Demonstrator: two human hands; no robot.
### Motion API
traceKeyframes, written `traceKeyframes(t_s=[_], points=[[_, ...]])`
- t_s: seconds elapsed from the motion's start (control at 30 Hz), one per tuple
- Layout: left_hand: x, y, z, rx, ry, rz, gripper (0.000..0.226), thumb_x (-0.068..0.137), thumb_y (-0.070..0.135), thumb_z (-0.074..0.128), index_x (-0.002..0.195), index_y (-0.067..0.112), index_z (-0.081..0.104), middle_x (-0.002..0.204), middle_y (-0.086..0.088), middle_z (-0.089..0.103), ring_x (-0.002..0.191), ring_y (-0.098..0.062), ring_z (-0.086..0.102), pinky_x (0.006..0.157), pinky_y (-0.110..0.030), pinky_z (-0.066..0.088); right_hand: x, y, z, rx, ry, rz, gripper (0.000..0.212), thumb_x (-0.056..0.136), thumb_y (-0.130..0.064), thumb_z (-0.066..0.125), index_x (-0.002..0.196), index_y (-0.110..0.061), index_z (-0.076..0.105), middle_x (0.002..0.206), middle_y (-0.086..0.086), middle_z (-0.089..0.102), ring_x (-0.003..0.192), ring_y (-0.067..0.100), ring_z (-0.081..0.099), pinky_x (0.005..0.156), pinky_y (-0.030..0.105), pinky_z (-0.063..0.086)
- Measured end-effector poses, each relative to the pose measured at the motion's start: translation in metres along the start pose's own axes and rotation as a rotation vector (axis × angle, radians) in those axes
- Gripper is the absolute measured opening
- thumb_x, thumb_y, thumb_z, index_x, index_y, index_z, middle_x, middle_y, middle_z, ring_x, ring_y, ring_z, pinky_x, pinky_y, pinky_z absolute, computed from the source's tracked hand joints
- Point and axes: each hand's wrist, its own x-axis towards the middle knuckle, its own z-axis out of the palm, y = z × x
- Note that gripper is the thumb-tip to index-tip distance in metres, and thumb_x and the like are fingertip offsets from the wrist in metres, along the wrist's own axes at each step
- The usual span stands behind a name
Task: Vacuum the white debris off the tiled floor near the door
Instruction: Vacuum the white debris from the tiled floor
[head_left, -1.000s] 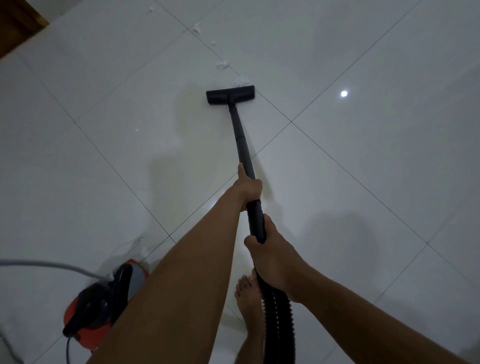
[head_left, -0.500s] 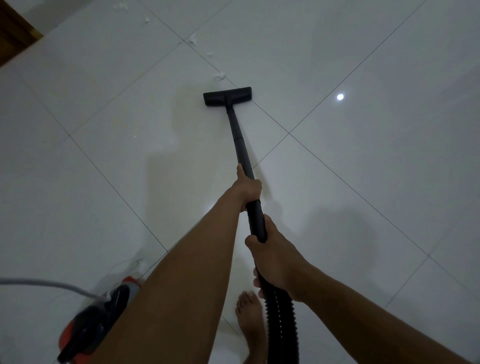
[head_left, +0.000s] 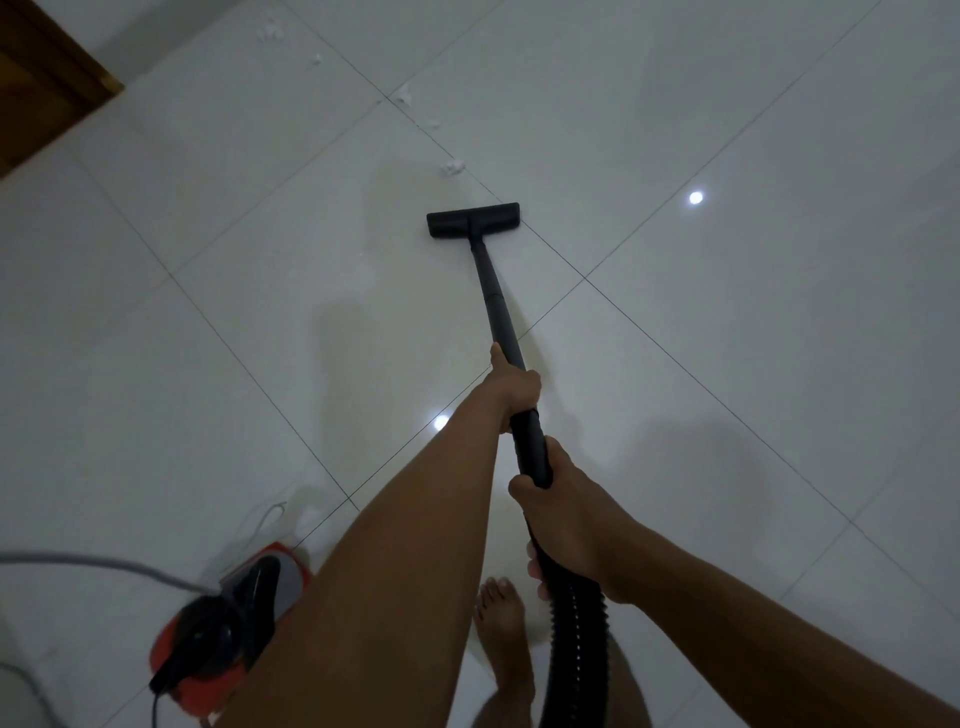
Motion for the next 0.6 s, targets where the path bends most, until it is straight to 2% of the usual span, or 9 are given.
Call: traceKeyframes(t_s=[0.07,0.23,0.37,0.5,0.6], points=[[0.008,0.006,-0.002,-0.004,0.012,0.002,0.082,0.101,0.015,0.041,0.157,0.038,-0.014,0.134,-0.017,0.053,0.087,-0.023,0.057,0.082,-0.042,0.056,0.008,-0.006,-0.006,-0.014,-0.008,0.003,0.047,0.103,-0.029,0.047,0.145,-0.041,0.029,0.077,0.011,0.059,0.057,0.021,0.063,0.059,0.035,0.062],[0.033,0.030,-0.006,-0.013,0.037,0.006,0.085,0.101,0.015,0.041,0.156,0.039,-0.019,0.135,-0.017,0.052,0.092,-0.026,0.057,0.092,-0.046,0.056,0.030,-0.026,-0.027,-0.022,-0.042,-0.006,0.049,0.106,-0.025,0.046,0.150,-0.036,0.026,0.085,0.012,0.056,0.056,0.020,0.059,0.048,0.028,0.054],[0.049,0.053,-0.006,-0.050,0.052,0.016,0.084,0.100,0.011,0.042,0.157,0.038,-0.015,0.121,-0.015,0.054,0.084,-0.024,0.056,0.083,-0.043,0.057,0.046,-0.040,-0.044,-0.018,-0.049,-0.006,0.049,0.107,-0.026,0.045,0.149,-0.041,0.026,0.080,0.013,0.055,0.049,0.018,0.058,0.046,0.028,0.053],[0.064,0.067,-0.008,-0.078,0.059,0.003,0.086,0.101,0.013,0.042,0.155,0.042,-0.018,0.138,-0.021,0.051,0.085,-0.025,0.056,0.079,-0.042,0.056,0.057,-0.053,-0.058,-0.027,-0.070,-0.019,0.051,0.107,-0.026,0.045,0.150,-0.044,0.023,0.080,0.013,0.055,0.050,0.019,0.059,0.046,0.029,0.054],[0.073,0.076,-0.010,-0.083,0.076,0.003,0.086,0.100,0.014,0.042,0.155,0.043,-0.019,0.139,-0.022,0.051,0.086,-0.026,0.056,0.085,-0.044,0.058,0.065,-0.060,-0.066,-0.037,-0.086,-0.027,0.052,0.107,-0.026,0.045,0.150,-0.044,0.022,0.081,0.013,0.055,0.051,0.018,0.059,0.048,0.029,0.054]])
